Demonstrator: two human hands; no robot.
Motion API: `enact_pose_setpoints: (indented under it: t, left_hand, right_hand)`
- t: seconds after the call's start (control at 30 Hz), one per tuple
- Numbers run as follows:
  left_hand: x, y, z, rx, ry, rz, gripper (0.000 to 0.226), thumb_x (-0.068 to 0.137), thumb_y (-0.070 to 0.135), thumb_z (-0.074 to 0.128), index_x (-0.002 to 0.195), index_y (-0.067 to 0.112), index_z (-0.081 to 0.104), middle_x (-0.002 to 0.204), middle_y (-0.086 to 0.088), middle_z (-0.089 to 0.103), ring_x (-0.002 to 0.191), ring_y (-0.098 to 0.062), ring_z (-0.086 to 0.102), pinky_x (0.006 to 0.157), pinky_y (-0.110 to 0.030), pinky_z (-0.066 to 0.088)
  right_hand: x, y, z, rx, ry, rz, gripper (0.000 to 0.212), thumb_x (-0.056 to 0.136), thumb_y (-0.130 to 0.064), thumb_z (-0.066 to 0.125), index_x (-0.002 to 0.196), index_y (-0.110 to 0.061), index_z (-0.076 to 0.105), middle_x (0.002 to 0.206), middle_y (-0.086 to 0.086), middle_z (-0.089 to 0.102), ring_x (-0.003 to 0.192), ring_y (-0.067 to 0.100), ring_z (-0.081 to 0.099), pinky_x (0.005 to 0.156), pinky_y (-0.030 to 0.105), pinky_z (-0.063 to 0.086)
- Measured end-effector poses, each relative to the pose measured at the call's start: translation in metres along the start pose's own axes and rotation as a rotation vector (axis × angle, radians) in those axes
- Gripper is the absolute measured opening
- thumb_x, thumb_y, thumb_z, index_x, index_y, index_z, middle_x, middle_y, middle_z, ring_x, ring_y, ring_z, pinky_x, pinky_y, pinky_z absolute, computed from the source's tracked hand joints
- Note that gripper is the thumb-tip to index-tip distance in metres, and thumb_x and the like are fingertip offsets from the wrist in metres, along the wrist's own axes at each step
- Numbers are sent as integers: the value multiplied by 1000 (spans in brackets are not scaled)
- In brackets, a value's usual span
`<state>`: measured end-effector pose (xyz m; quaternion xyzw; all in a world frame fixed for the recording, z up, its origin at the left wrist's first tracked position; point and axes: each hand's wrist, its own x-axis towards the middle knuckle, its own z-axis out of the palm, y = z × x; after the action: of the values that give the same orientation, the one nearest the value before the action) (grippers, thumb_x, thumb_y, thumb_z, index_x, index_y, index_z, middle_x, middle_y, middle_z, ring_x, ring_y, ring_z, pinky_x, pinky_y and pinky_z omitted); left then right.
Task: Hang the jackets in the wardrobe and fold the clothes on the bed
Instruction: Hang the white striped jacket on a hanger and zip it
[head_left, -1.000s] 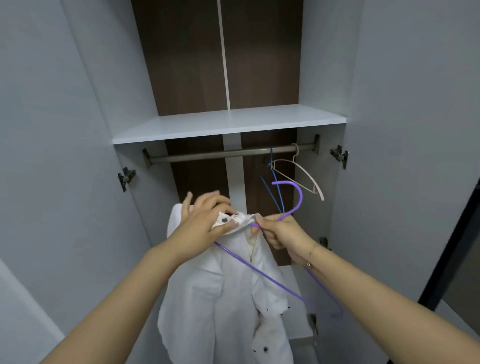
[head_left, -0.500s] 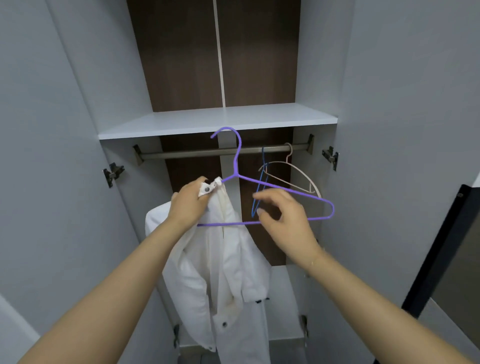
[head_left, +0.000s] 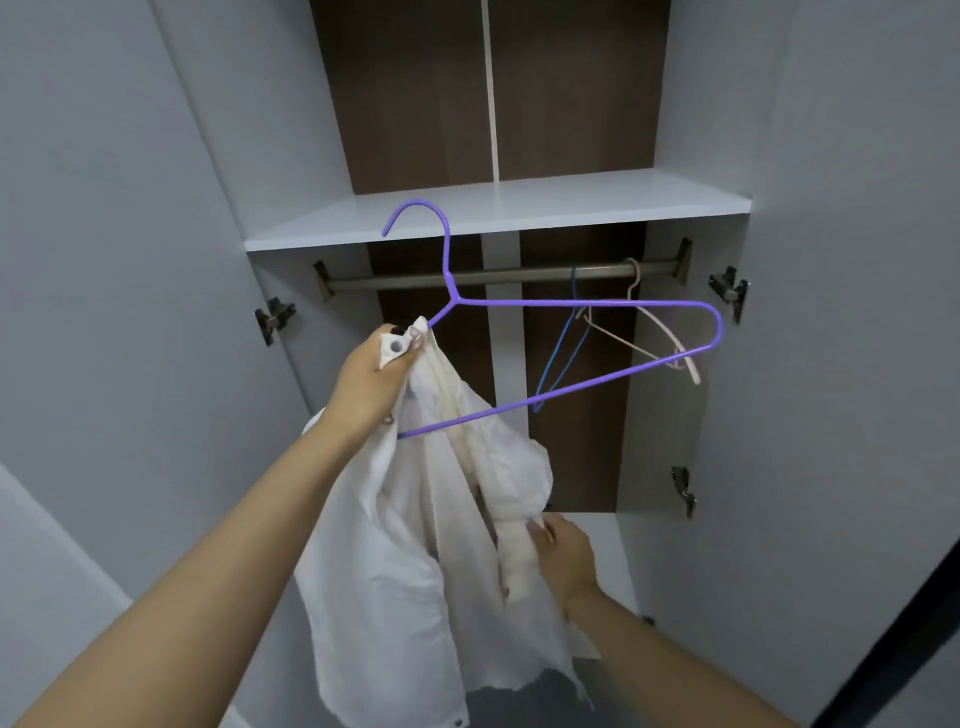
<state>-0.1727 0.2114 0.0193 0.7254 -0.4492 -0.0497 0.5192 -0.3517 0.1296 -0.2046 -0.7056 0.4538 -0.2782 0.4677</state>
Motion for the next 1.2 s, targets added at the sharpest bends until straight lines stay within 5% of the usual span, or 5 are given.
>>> enact_pose_setpoints:
  t: [0.3,0.53,0.83,1.07,1.2]
  left_hand:
    - [-21,-59,-52,96,-221,38,30,97,43,51,68,36,55,62,18,49,54,1,43,51,-11,34]
    - [-35,-63,-50,526,-239,173,28,84,56,40,92,42,62,93,22,65,86,-9,60,76,-33,48]
    - [-9,-39,-24,905,-94,316,15,91,29,60,105,34,62,94,9,57,96,-16,57,58,-28,41]
    - [-3,-19,14,613,-3,173,29,97,47,47,74,30,49,82,5,57,76,-17,55,65,-32,45]
    - [-4,-7,17,348,-16,250,23,97,42,50,77,33,53,79,7,60,76,-14,56,65,-33,42]
  right_hand:
    - [70,-53,-117,386,101,-112,33,100,-18,52,69,-9,60,59,-7,60,55,0,53,55,15,44]
    - [85,-101,-164,33,200,-304,38,98,-28,55,71,-1,58,66,14,55,65,15,49,65,30,39]
    - [62,-123,-184,-188,330,-277,35,102,-28,47,73,-11,56,76,9,63,74,22,59,60,27,38]
    - [28,-160,-159,-30,30,-209,27,101,-20,47,78,-7,51,63,3,42,53,12,38,50,23,33]
    - [16,-158,-154,-170,-5,-538,17,94,-17,62,79,-9,66,83,7,53,80,11,45,78,21,37]
